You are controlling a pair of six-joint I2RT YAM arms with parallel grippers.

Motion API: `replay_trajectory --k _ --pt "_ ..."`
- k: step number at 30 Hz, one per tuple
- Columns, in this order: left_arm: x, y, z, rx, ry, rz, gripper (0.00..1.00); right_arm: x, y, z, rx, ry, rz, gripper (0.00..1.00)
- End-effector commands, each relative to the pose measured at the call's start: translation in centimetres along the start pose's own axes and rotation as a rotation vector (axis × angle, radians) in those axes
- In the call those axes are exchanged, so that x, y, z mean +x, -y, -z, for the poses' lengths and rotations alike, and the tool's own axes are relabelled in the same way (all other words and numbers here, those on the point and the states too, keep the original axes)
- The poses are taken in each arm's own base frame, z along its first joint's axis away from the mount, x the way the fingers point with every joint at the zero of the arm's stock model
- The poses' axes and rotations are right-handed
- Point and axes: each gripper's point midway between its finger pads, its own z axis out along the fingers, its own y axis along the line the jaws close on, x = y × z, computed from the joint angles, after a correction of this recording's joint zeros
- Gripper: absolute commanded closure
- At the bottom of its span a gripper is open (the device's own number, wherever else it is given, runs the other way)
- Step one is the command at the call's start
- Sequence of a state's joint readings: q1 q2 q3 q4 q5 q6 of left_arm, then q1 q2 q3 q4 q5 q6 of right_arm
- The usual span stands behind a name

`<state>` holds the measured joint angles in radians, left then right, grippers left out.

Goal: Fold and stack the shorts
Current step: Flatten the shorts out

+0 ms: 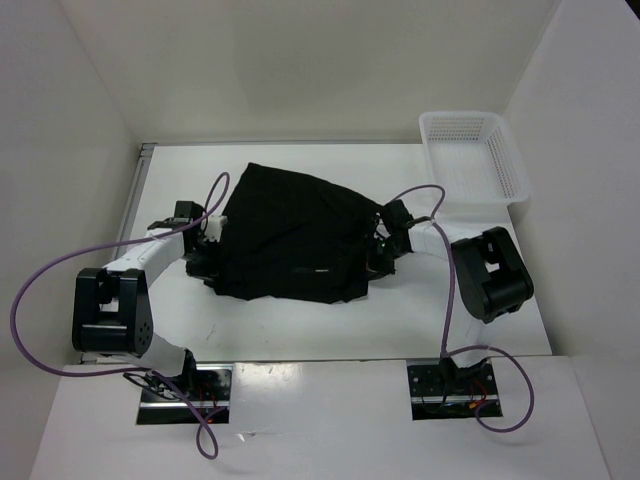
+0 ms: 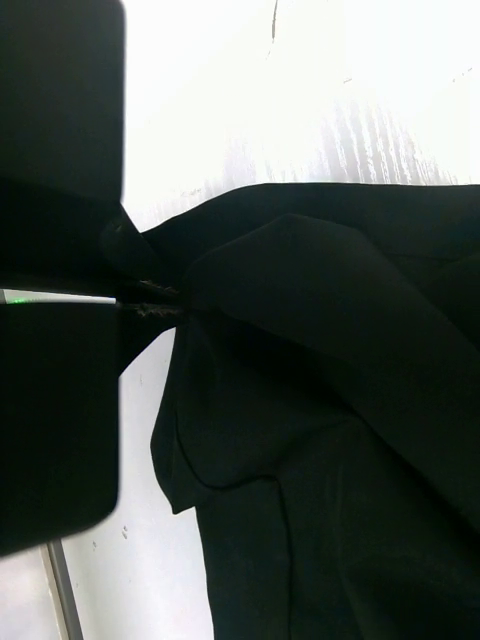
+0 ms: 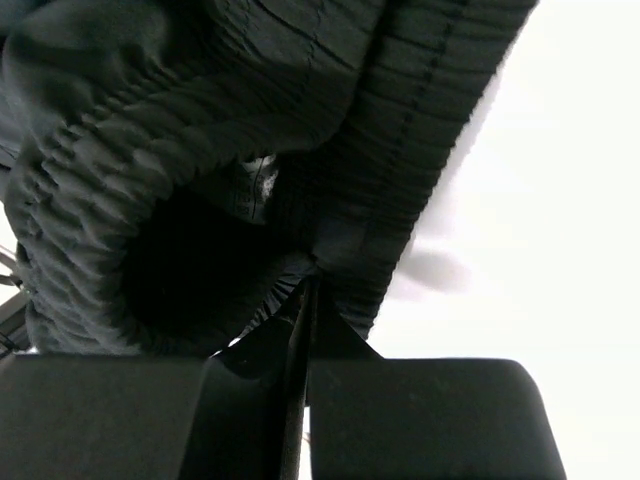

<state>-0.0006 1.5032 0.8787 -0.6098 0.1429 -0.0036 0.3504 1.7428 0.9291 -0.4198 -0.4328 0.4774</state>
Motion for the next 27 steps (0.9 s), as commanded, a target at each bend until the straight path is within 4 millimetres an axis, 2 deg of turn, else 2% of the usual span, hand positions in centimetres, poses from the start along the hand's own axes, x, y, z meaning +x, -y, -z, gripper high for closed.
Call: replay_trajectory --k 1,2,3,6,7,8,9,10,11,12,13,14,15,16,17,18,19,20,21,23,25,26,27 --pt "-0.8 0.7 0.8 0.028 0.040 -0.013 1.00 -0.4 -1.1 2.0 0.016 0.017 0.048 1.00" --pt "-0.5 0.7 0.8 0.029 0.030 -0.011 1.00 -0.8 -1.7 2.6 0.006 0.034 0.057 1.00" --pt "-1.1 0.7 1.1 0.028 0.045 -0.014 1.00 -1.3 -2.3 3.6 0.007 0.064 0.067 1.00" --pt "-3.8 0.1 2.9 0.047 0.111 0.016 1.00 -4.6 -5.1 6.6 -0.021 0.185 0.105 1.00" --pt "-4.5 0.3 3.2 0.055 0.119 0.014 1.00 -6.4 -7.0 8.3 -0.054 0.244 0.133 1.00" --pt "-6.6 0.4 4.1 0.061 0.158 0.005 1.00 -7.8 -7.8 9.3 -0.072 0.288 0.141 1.00" --pt "-7.8 0.0 4.7 0.055 0.185 0.007 1.00 -9.5 -8.0 10.1 -0.075 0.333 0.138 1.00" --pt "-9.0 0.4 4.8 0.083 0.198 0.002 1.00 -12.1 -9.3 11.0 -0.099 0.391 0.152 1.00" --pt "-10.0 0.3 5.4 0.088 0.215 0.006 1.00 -13.6 -9.5 11.5 -0.103 0.413 0.148 1.00" --pt "-12.8 0.4 7.0 0.092 0.284 -0.013 1.00 -16.5 -11.4 13.6 -0.134 0.493 0.183 1.00" --pt "-14.1 0.2 7.1 0.112 0.298 -0.007 1.00 -18.4 -11.0 13.1 -0.132 0.494 0.177 1.00" --pt "-15.3 -0.4 7.9 0.114 0.321 0.003 1.00 -19.9 -11.8 13.5 -0.140 0.520 0.206 1.00" --pt "-16.9 -0.6 8.8 0.119 0.358 -0.001 1.00 -22.7 -14.2 16.9 -0.173 0.611 0.247 1.00" --pt "-19.7 -0.7 10.8 0.131 0.415 -0.014 1.00 -24.3 -14.7 18.3 -0.177 0.649 0.261 1.00" --pt "-21.2 -1.2 12.2 0.129 0.454 -0.014 1.00 -25.4 -14.9 17.7 -0.169 0.631 0.252 1.00" --pt "-22.6 -1.0 13.5 0.135 0.491 -0.029 1.00 -27.5 -17.3 22.3 -0.206 0.744 0.304 1.00" --pt "-23.8 -1.2 14.6 0.144 0.524 -0.033 1.00 -28.4 -17.8 24.2 -0.216 0.788 0.312 1.00" --pt "-26.0 -1.4 18.1 0.123 0.621 -0.059 1.00 -28.8 -18.7 25.6 -0.231 0.824 0.330 1.00" --pt "-26.7 -1.0 19.5 0.128 0.656 -0.075 1.00 -29.2 -19.6 28.1 -0.249 0.880 0.348 1.00" --pt "-27.2 -0.9 22.0 0.123 0.710 -0.090 1.00 -28.0 -20.8 31.0 -0.271 0.930 0.373 1.00" --pt "-26.8 -0.9 24.1 0.107 0.752 -0.095 1.00 -26.8 -20.4 31.1 -0.262 0.917 0.392 1.00" --pt "-26.3 -1.0 23.9 0.097 0.743 -0.087 1.00 -25.2 -19.5 30.6 -0.252 0.891 0.380 1.00" --pt "-24.8 -1.1 22.8 0.095 0.708 -0.071 1.00 -24.1 -19.2 29.8 -0.238 0.877 0.384 1.00"
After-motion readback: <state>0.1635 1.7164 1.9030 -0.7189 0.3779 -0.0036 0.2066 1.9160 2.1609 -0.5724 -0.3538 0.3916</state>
